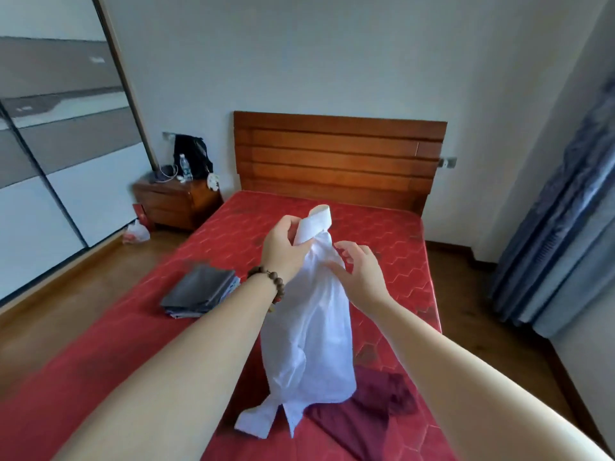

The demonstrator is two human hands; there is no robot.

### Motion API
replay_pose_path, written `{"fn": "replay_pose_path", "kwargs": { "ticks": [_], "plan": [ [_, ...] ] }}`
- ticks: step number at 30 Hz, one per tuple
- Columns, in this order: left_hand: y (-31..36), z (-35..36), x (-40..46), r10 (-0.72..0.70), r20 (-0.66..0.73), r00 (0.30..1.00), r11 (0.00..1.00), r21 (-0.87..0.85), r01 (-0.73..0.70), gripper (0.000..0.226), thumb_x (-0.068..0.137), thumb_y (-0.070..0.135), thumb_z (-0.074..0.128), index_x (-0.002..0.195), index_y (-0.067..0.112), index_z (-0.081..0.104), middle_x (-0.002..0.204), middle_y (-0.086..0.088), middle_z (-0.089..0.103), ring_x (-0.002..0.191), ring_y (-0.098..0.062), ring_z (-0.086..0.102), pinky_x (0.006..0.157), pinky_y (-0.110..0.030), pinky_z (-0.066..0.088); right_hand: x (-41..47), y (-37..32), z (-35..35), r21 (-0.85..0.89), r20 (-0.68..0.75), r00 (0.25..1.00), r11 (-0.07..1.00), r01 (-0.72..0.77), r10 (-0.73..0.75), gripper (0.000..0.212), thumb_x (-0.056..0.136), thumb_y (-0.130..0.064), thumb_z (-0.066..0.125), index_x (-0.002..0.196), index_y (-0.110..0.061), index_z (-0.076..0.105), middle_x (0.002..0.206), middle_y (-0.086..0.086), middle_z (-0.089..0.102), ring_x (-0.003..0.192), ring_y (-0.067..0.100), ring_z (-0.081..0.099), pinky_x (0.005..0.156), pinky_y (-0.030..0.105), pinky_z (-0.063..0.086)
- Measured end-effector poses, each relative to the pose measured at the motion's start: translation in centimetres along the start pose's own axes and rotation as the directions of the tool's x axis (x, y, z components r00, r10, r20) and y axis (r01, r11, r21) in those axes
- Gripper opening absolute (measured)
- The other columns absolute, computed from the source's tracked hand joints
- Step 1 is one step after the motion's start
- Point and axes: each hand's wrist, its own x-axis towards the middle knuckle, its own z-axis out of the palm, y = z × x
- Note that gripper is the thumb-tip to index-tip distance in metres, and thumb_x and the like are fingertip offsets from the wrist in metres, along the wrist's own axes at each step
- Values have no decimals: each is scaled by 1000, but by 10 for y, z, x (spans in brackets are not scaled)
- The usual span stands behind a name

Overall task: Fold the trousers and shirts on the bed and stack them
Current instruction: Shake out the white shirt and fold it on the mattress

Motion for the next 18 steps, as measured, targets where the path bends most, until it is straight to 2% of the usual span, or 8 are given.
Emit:
{"fn": "replay_pose_path", "kwargs": {
  "ticks": [2, 4, 7, 9, 11, 13, 15, 18],
  "plan": [
    [22, -5, 4, 32, -4, 999, 999, 0, -32, 16, 82, 19, 71, 95, 19, 60, 83, 10, 62, 77, -8, 58, 55, -7, 41, 1, -28, -17, 203, 2, 999, 979, -32, 32, 37, 92, -44, 57, 121, -21, 60, 105, -3, 62, 98, 16, 59, 89, 33, 50],
    [40, -8, 4, 57, 8, 998, 998, -13, -57, 18, 82, 23, 71, 98, 21, 62, 86, 12, 64, 81, -6, 60, 61, -14, 45, 2, -54, -30, 450, 121, 992, 889, -91, 41, 42, 93, -50, 52, 116, -16, 63, 107, 4, 67, 99, 18, 64, 91, 39, 53],
    [60, -12, 1, 94, 79, 992, 996, -11, -93, 22, 84, 25, 67, 105, 20, 63, 91, 12, 66, 87, -5, 62, 64, -13, 42, 5, -84, -45, 642, 202, 979, 759, -106, -35, 46, 93, -47, 54, 111, -6, 64, 105, 11, 69, 98, 19, 64, 93, 38, 50],
    [70, -15, -1, 95, 147, 985, 994, -65, -87, 25, 88, 22, 60, 112, 18, 63, 101, 5, 68, 97, -10, 63, 74, -18, 46, 6, -97, -53, 687, 196, 981, 715, -130, -10, 42, 92, -42, 58, 109, -4, 66, 100, 11, 69, 95, 21, 64, 90, 38, 50],
    [83, -19, -3, 104, 152, 983, 989, -117, -87, 24, 91, 20, 55, 113, 21, 65, 107, 5, 67, 100, -9, 61, 81, -19, 46, 8, -105, -60, 694, 151, 988, 709, -124, 25, 27, 93, -32, 60, 98, -7, 68, 86, 6, 68, 84, 19, 64, 81, 36, 51],
    [91, -23, -4, 144, 92, 985, 988, -71, -138, 23, 92, 21, 57, 113, 20, 67, 111, 6, 62, 96, -4, 56, 76, -5, 40, 9, -109, -67, 681, 115, 992, 723, -114, 48, 20, 96, -23, 56, 96, -6, 67, 83, 6, 69, 79, 19, 65, 76, 36, 53],
    [96, -28, -4, 173, 50, 984, 985, -36, -171, 27, 88, 21, 66, 114, 17, 68, 113, 2, 56, 97, -3, 52, 70, 3, 35, 9, -112, -75, 656, 104, 992, 745, -117, 65, 21, 97, -17, 52, 99, -3, 67, 89, 11, 71, 80, 21, 68, 74, 36, 57],
    [99, -44, -7, 167, 157, 973, 982, -112, -150, 27, 82, 32, 73, 107, 39, 65, 114, 17, 56, 104, 4, 52, 75, -2, 36, 6, -117, -95, 637, 112, 993, 765, -96, 31, 21, 98, -15, 49, 97, -6, 69, 91, 12, 73, 83, 23, 71, 71, 35, 57]
  ]
}}
